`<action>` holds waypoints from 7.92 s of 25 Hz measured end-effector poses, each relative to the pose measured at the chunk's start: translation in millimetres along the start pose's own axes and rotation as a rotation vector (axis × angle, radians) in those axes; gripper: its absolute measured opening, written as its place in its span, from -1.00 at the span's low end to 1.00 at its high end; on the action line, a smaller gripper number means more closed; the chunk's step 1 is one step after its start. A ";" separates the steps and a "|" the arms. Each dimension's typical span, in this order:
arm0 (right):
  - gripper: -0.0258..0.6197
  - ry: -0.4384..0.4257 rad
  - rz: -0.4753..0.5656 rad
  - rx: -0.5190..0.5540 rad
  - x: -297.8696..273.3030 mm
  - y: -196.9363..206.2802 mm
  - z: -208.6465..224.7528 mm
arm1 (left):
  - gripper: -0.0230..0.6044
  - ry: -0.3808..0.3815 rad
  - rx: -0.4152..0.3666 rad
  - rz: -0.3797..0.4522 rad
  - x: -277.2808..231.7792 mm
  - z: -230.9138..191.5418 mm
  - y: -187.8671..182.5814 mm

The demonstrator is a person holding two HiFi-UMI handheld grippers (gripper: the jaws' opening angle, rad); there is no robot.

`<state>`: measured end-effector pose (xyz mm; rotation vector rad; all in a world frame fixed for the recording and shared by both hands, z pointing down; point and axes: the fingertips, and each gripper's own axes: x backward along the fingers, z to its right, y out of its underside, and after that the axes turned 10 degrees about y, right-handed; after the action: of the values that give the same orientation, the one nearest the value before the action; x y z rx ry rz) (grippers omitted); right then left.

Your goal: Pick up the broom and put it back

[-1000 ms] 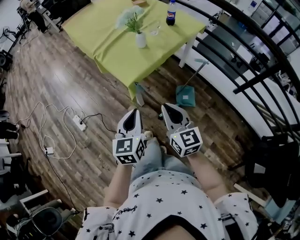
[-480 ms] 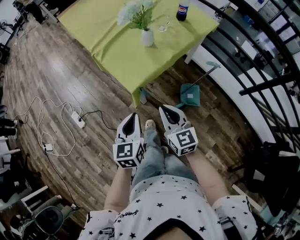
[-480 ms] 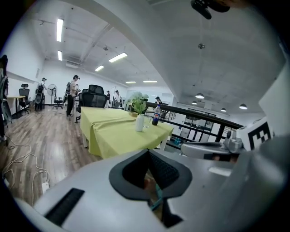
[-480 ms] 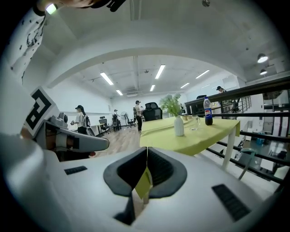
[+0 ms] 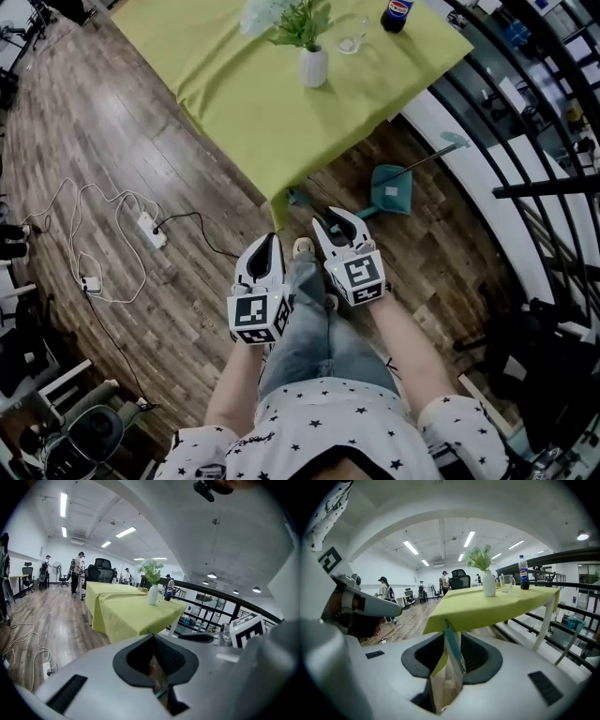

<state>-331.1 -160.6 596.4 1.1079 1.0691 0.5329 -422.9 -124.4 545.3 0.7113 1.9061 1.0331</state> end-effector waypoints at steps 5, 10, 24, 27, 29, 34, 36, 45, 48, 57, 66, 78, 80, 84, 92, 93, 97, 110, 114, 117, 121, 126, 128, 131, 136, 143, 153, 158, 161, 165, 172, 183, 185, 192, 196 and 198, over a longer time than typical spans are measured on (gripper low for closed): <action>-0.49 -0.040 -0.056 0.045 -31.7 31.8 -3.6 | -0.89 -0.018 0.016 -0.008 -12.2 -14.4 11.2; -0.44 -0.053 -0.071 0.110 -58.9 51.3 -7.9 | -0.89 -0.029 0.024 0.000 -19.0 -23.6 15.1; -0.62 -0.039 -0.093 0.216 -94.6 71.8 -12.3 | -0.89 -0.061 0.048 -0.011 -21.2 -39.5 30.0; -0.65 -0.044 -0.092 0.260 -92.8 71.1 -12.8 | -0.89 -0.058 0.054 -0.009 -22.0 -37.7 28.4; -0.67 -0.041 -0.081 0.287 -91.5 68.8 -11.0 | -0.89 -0.052 0.054 -0.008 -23.5 -35.0 27.2; -0.68 -0.027 -0.083 0.311 -83.5 67.4 -6.6 | -0.89 -0.043 0.047 -0.004 -23.5 -27.2 24.0; -0.68 -0.013 -0.084 0.312 -77.3 66.8 -4.1 | -0.89 -0.038 0.044 -0.001 -21.9 -22.5 22.0; -0.68 0.091 -0.073 0.260 -37.6 55.4 23.2 | -0.89 0.005 0.009 0.025 -17.3 5.9 3.9; -0.68 0.121 -0.056 0.233 -20.2 48.5 32.1 | -0.89 0.025 -0.006 0.033 -13.1 20.1 -1.7; -0.68 0.183 0.012 0.110 36.6 24.6 41.1 | -0.89 0.082 -0.047 0.048 7.2 67.0 -9.4; -0.68 0.247 0.062 0.085 107.2 -7.6 32.9 | -0.89 0.124 -0.094 0.050 39.9 107.3 -17.6; -0.68 0.382 0.134 0.038 228.7 -38.9 58.5 | -0.89 0.260 -0.186 0.033 68.1 193.7 -18.0; -0.68 0.410 0.141 0.028 251.4 -39.0 64.0 | -0.89 0.282 -0.201 0.027 72.8 211.6 -15.5; -0.68 0.465 0.141 0.011 288.7 -36.0 82.1 | -0.89 0.337 -0.228 0.008 71.2 247.7 -12.7; -0.68 0.590 0.132 -0.037 349.7 -28.9 127.5 | -0.89 0.469 -0.271 -0.019 52.4 311.0 -21.2; -0.68 0.610 0.129 -0.045 357.0 -27.2 135.1 | -0.89 0.488 -0.280 -0.025 48.0 319.5 -22.6; -0.68 0.707 0.120 -0.085 382.7 -21.2 167.6 | -0.89 0.567 -0.311 -0.054 26.4 351.0 -24.8; -0.68 0.968 0.131 -0.141 437.2 -17.2 274.5 | -0.89 0.795 -0.357 -0.121 -61.9 442.3 -17.0; -0.68 1.027 0.113 -0.175 446.0 -12.9 315.0 | -0.89 0.833 -0.352 -0.135 -100.3 469.5 -22.2; -0.68 1.062 0.096 -0.198 455.2 -10.3 345.4 | -0.89 0.857 -0.343 -0.142 -125.9 493.8 -30.1; -0.68 1.094 0.081 -0.216 462.8 -12.4 390.7 | -0.89 0.886 -0.342 -0.149 -161.0 525.1 -40.4; -0.68 1.124 0.075 -0.230 460.5 -14.3 443.0 | -0.89 0.916 -0.364 -0.172 -205.8 550.0 -49.6; -0.68 1.141 0.071 -0.243 460.1 -11.5 460.7 | -0.89 0.926 -0.366 -0.181 -223.0 557.9 -52.4; -0.68 1.159 0.060 -0.255 460.3 -5.5 485.6 | -0.89 0.936 -0.356 -0.184 -247.7 570.5 -55.8; -0.68 1.164 0.053 -0.260 456.6 -0.1 528.3 | -0.89 0.935 -0.361 -0.179 -285.3 589.4 -59.2; -0.68 1.180 0.019 -0.269 443.7 16.2 580.3 | -0.89 0.917 -0.336 -0.207 -320.1 598.5 -54.5; -0.68 1.174 -0.024 -0.321 430.1 75.1 657.3 | -0.89 0.850 -0.299 -0.235 -372.5 618.2 -32.3; -0.68 1.185 -0.048 -0.358 426.4 109.4 700.5 | -0.89 0.811 -0.294 -0.245 -404.0 629.7 -16.5; -0.68 1.190 -0.066 -0.368 423.0 130.8 724.5 | -0.89 0.805 -0.308 -0.255 -417.8 640.4 -4.4; -0.68 1.187 -0.106 -0.378 416.8 158.0 753.2 | -0.89 0.795 -0.301 -0.276 -437.8 654.4 10.1; -0.68 1.187 -0.133 -0.364 403.2 183.7 804.9 | -0.89 0.775 -0.307 -0.310 -473.9 678.5 32.2; -0.68 1.216 -0.137 -0.349 383.9 194.2 878.7 | -0.89 0.758 -0.299 -0.326 -505.9 696.1 49.7; -0.68 1.225 -0.141 -0.349 383.2 197.7 889.4 | -0.89 0.754 -0.298 -0.330 -510.6 696.4 52.2; -0.68 1.239 -0.139 -0.351 377.1 204.2 922.9 | -0.89 0.733 -0.296 -0.346 -525.0 694.6 57.4; -0.68 1.248 -0.140 -0.361 376.1 209.0 942.6 | -0.89 0.728 -0.294 -0.354 -531.6 698.1 62.0; -0.68 1.248 -0.142 -0.358 375.4 211.1 951.1 | -0.89 0.729 -0.294 -0.356 -534.9 701.5 63.5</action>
<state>708.5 -206.4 682.2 0.2804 1.9807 1.3122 453.5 -233.5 593.7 -0.2170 2.2861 1.4096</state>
